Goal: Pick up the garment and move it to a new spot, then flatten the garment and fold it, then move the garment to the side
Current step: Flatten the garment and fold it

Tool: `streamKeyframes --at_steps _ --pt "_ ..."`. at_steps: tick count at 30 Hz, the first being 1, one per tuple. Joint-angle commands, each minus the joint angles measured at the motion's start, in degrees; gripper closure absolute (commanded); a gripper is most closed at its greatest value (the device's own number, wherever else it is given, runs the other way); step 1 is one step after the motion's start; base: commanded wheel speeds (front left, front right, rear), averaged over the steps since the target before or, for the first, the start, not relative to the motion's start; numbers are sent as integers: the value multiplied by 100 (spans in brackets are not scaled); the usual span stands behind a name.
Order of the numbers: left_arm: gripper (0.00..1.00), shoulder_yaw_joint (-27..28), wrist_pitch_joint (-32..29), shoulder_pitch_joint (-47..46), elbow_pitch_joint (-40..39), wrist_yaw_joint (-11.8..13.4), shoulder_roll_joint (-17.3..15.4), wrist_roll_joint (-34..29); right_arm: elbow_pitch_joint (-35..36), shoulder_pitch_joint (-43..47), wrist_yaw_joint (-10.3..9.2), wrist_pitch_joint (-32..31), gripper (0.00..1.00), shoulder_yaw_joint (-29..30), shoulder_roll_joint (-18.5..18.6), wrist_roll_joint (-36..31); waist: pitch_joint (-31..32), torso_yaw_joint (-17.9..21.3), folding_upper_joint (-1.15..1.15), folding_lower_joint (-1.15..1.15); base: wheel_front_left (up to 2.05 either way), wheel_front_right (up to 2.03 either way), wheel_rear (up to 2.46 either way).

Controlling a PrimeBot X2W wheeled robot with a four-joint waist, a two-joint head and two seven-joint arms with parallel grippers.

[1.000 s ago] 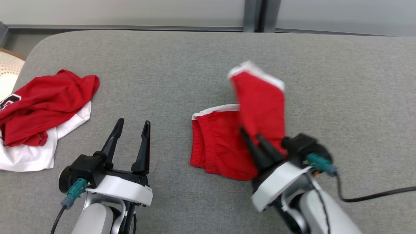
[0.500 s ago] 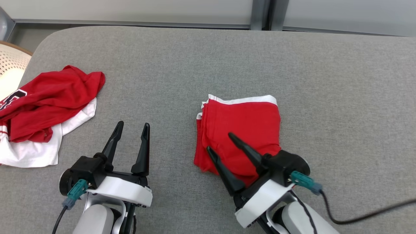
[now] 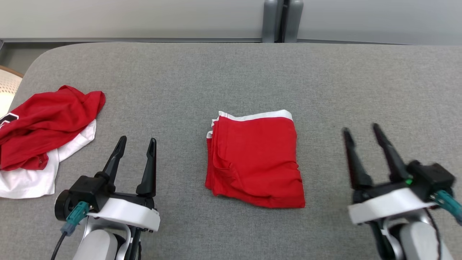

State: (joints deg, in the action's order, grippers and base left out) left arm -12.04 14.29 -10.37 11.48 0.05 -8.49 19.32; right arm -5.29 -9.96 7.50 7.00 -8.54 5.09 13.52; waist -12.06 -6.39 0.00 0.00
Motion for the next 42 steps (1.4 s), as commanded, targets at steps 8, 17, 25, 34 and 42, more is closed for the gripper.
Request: streamKeyframes --at_steps 8,17,25,34,42 --pt "0 -38 -102 169 -115 55 -108 -10 411 573 -2 -238 0 773 -8 -222 81 116 0 0 0 0 0" --pt "0 -85 -136 131 -144 101 -121 12 537 673 -2 -351 0 892 -96 -285 127 122 0 0 0 0 0" --pt "0 -130 -130 33 -133 80 -123 38 303 477 -2 -531 100 634 -61 -279 98 61 0 0 0 0 0" --pt "0 -192 -75 -167 -36 67 -68 47 -1146 -435 -2 -395 100 -1156 -121 126 -81 -220 0 0 0 0 0" --pt "0 -211 -10 -178 81 103 -3 57 -2265 -1101 -1 -141 100 -2542 -212 855 -98 -393 0 0 0 0 0"
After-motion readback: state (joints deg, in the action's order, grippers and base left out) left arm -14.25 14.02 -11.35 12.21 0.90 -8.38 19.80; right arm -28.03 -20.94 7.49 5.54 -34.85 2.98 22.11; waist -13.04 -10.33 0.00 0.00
